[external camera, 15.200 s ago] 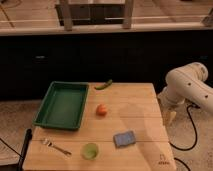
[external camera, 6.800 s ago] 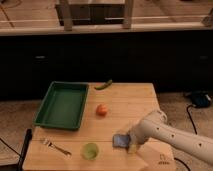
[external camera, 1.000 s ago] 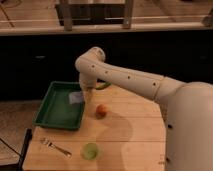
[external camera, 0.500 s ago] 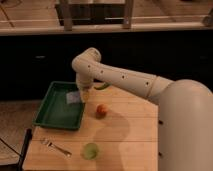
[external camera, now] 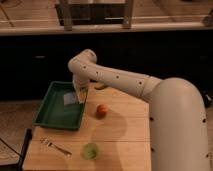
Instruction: Wipe tray with sponge
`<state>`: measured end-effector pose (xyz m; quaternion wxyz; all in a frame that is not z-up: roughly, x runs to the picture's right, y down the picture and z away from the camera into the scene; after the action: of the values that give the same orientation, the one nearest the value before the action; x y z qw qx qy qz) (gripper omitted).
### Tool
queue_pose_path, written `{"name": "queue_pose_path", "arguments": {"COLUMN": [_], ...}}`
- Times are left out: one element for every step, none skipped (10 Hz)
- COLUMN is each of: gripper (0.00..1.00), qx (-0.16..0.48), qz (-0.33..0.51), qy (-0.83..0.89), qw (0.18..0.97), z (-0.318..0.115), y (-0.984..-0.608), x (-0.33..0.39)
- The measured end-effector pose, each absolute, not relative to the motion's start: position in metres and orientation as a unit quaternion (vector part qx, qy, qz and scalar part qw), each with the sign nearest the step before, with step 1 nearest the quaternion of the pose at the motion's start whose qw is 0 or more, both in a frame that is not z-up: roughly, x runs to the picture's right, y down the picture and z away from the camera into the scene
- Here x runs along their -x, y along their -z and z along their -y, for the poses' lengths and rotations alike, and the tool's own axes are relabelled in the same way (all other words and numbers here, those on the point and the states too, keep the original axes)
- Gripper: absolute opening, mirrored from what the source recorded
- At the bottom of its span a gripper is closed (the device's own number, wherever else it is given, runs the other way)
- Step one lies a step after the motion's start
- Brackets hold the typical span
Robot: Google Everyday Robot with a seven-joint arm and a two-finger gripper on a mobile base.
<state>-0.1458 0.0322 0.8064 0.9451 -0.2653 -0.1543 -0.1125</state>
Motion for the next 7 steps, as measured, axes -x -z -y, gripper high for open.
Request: {"name": "queue_pose_path", "arguments": {"gripper": [0.01,0.01,0.01,0.01,0.01,0.01,0.01], "qx": [0.266,0.268,0.271,0.272,0.273,0.274,0.275], "qz": [0.153,0.154,0.154,0.154,0.154,0.154,0.156], "qy": [0.116,0.119,0.123,0.125,0.128,0.132,0.136], "qw": [0.945,0.944,0.942,0.942,0.941,0.940,0.939], "z": [-0.033,-0.035,-0.036,-0.038,-0.038,-0.040,-0.041], "y": [-0.810,-0.811,-0.814,-0.817,-0.818,-0.820,-0.822], "x": [0.148,0.154,0.159,0.160,0.162,0.165,0.169]}}
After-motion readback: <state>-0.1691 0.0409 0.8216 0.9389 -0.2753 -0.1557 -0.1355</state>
